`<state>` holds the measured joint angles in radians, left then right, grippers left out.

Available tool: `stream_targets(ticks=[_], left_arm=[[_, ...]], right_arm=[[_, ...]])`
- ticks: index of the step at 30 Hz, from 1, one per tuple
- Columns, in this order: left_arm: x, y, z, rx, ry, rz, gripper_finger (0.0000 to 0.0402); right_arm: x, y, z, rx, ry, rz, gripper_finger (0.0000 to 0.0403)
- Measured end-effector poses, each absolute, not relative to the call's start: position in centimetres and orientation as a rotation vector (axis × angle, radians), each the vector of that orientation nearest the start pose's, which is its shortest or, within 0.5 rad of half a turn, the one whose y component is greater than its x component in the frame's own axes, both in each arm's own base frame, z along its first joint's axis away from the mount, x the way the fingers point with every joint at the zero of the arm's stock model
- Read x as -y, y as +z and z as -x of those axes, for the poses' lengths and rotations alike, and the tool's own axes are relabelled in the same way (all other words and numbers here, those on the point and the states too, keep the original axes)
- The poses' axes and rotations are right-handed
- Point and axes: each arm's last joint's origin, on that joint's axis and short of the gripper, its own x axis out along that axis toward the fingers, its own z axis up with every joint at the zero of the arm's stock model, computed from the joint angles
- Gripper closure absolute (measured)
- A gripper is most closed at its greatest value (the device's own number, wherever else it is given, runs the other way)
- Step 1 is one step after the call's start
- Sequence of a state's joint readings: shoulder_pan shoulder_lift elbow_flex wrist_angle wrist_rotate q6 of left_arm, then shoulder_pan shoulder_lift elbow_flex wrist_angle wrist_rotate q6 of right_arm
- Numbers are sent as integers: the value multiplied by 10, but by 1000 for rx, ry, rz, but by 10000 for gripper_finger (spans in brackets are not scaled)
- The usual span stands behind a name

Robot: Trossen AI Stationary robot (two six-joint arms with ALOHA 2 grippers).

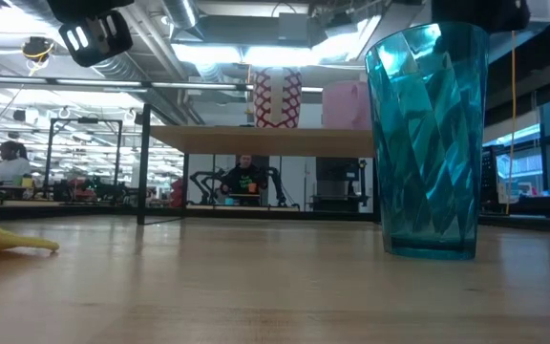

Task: Stack small to large cups/mugs on shelf
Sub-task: Put the blue cup on the shelf

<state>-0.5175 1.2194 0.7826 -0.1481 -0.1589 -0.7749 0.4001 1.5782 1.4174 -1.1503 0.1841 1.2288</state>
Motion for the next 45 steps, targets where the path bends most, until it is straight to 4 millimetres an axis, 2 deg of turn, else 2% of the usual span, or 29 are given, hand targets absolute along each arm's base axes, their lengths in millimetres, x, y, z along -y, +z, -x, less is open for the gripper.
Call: stream_targets(ticks=[8, 14, 17, 24, 31, 39, 45], left_arm=[[123, 249, -225, -653, -114, 552, 335], [123, 249, -225, -653, -114, 552, 335], [123, 249, -225, -653, -114, 552, 335], [123, 249, -225, -653, -115, 552, 335], [123, 249, -225, -653, -112, 558, 335], [123, 249, -226, -649, -104, 560, 335], [123, 249, -226, -650, -95, 583, 335]], right_arm=[[-114, 270, -292, -1237, -602, -612, 261], [-117, 260, -297, -1269, -602, -599, 271], [-118, 260, -299, -1257, -588, -606, 298], [-117, 262, -309, -1197, -507, -616, 389], [-107, 268, -330, -1067, -393, -673, 366], [-95, 268, -348, -998, -288, -659, 390], [-93, 266, -368, -987, -213, -593, 363]])
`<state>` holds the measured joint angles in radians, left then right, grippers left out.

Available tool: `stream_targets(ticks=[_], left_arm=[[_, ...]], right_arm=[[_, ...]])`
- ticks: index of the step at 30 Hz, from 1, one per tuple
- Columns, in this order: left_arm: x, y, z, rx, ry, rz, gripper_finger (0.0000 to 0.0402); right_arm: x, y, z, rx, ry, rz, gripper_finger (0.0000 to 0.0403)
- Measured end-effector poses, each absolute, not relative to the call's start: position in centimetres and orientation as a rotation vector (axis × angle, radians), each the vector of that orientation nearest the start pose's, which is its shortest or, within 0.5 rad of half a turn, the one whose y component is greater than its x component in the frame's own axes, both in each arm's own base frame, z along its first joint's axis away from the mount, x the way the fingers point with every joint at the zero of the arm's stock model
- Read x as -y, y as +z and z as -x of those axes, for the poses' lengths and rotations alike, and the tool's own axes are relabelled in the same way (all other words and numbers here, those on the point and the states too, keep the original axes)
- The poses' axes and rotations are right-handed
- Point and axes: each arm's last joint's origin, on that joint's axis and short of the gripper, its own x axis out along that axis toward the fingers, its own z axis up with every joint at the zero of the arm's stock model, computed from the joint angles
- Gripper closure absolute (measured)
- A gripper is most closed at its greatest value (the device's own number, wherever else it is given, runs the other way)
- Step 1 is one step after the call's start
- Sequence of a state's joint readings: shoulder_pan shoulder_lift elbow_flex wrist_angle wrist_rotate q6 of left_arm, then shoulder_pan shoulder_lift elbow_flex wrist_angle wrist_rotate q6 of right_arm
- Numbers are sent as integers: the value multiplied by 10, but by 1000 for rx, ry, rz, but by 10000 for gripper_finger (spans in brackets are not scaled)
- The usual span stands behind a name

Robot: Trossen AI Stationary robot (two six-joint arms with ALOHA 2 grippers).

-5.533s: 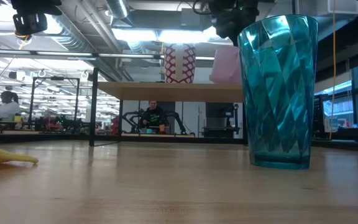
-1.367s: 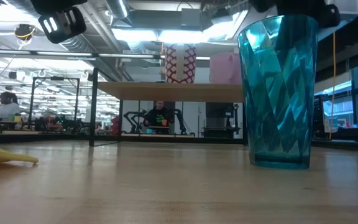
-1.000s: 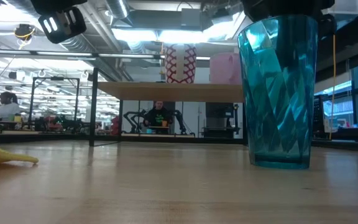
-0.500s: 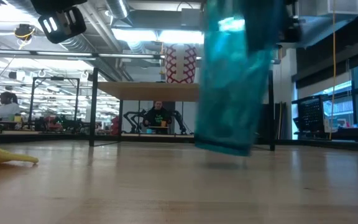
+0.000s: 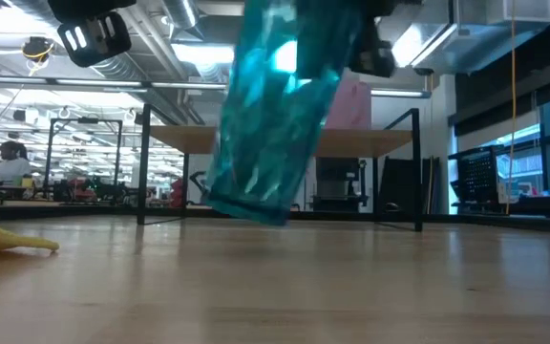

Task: Stack small to large cups/mugs on shelf
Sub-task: Put the blue cup on the shelf

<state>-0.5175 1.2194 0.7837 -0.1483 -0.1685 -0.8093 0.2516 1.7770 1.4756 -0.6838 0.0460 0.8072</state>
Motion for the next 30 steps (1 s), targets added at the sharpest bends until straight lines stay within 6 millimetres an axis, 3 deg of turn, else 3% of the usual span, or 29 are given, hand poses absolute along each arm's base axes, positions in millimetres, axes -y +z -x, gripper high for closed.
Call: stream_targets(ticks=[5, 12, 18, 30], left_arm=[[119, 249, -228, -645, -76, 588, 335], [112, 248, -230, -652, -41, 589, 335], [111, 247, -230, -657, -38, 587, 335], [112, 247, -230, -657, -40, 583, 335]], right_arm=[[-90, 276, -390, -943, -159, -528, 368], [-89, 269, -414, -982, -114, -492, 385], [-91, 265, -420, -1027, -111, -462, 363], [-91, 267, -422, -1003, -93, -449, 360]])
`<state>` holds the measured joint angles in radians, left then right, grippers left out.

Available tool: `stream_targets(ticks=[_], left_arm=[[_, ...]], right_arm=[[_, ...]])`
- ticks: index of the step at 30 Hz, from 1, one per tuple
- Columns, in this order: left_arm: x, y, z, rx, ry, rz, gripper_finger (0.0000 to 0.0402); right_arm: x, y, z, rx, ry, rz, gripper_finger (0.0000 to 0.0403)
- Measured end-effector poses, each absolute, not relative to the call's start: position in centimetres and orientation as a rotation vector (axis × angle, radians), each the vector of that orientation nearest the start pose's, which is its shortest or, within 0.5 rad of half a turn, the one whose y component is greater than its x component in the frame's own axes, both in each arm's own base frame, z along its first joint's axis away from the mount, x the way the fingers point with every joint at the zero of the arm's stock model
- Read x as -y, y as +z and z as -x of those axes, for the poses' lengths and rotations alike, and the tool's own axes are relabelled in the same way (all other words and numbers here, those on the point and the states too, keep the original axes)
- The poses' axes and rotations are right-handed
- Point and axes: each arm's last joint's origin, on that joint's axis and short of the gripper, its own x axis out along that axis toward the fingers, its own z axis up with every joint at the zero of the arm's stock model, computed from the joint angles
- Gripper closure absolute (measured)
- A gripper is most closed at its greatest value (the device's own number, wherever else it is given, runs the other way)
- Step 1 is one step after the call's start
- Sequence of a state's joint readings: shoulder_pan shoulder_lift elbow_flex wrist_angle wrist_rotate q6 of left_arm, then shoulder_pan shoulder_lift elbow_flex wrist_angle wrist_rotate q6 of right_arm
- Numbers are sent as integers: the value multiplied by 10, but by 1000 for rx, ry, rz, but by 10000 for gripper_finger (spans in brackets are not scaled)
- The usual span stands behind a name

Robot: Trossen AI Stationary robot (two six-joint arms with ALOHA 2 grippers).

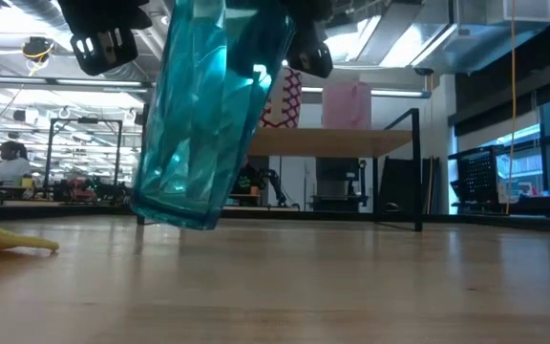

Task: Stack small to large cups/mugs on shelf
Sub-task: Put the blue cup on the shelf

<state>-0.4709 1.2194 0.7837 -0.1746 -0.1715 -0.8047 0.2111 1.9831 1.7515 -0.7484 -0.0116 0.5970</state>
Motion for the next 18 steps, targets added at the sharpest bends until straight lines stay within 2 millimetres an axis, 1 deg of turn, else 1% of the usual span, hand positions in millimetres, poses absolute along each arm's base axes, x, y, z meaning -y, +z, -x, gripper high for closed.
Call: stream_targets(ticks=[14, 18], left_arm=[[112, 248, -230, -654, -42, 585, 335], [112, 248, -230, -653, -43, 585, 335]], right_arm=[[-91, 268, -423, -994, -87, -444, 358], [-90, 268, -423, -990, -85, -423, 349]])
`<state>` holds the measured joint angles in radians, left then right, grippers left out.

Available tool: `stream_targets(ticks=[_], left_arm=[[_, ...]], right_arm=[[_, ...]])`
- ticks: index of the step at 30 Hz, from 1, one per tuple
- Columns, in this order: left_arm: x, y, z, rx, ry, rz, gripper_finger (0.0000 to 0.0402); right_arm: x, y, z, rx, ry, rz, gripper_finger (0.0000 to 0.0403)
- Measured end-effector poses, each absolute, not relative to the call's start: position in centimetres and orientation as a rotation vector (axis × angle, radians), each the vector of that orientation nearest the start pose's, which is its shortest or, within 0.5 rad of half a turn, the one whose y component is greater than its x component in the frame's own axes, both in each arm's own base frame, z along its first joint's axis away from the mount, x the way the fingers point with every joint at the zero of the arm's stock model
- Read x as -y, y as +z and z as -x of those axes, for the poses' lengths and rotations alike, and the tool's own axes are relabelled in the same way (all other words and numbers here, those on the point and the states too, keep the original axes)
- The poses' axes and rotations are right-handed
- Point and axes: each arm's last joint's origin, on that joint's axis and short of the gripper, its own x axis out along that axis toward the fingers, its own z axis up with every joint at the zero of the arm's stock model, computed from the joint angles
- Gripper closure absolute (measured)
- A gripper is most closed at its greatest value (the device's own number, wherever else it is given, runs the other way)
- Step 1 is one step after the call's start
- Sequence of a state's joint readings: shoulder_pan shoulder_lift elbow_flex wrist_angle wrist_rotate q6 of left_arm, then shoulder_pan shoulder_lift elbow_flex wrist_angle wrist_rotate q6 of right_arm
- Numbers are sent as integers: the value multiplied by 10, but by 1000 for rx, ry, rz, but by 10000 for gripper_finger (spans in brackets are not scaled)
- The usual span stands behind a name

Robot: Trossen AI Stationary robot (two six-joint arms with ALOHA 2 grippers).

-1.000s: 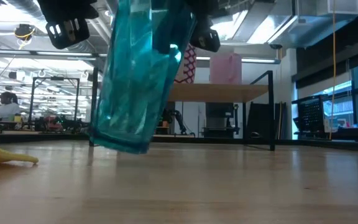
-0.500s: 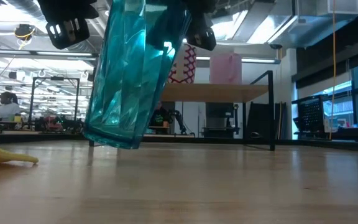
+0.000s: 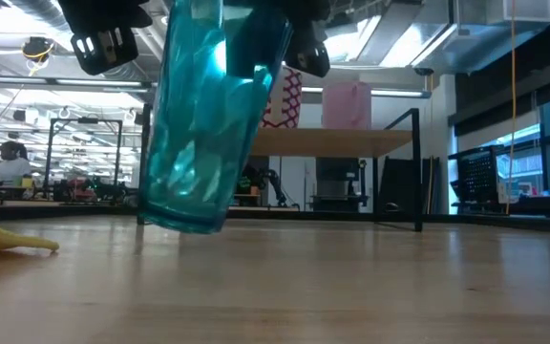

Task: Stack small to large cups/mugs on shelf
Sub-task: Put the blue cup on the shelf

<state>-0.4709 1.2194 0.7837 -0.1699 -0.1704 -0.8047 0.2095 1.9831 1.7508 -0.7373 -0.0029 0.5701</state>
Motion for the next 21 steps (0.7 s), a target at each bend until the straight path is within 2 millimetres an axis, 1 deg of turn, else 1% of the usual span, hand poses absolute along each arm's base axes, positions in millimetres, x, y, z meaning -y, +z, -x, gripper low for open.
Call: stream_targets(ticks=[9, 15, 21], left_arm=[[112, 248, -230, -654, -44, 582, 335], [112, 248, -230, -650, -45, 584, 335], [113, 252, -233, -608, -64, 602, 335]], right_arm=[[-88, 269, -426, -965, -82, -427, 306], [-88, 267, -425, -974, -90, -420, 302], [-85, 267, -426, -962, -101, -396, 302]])
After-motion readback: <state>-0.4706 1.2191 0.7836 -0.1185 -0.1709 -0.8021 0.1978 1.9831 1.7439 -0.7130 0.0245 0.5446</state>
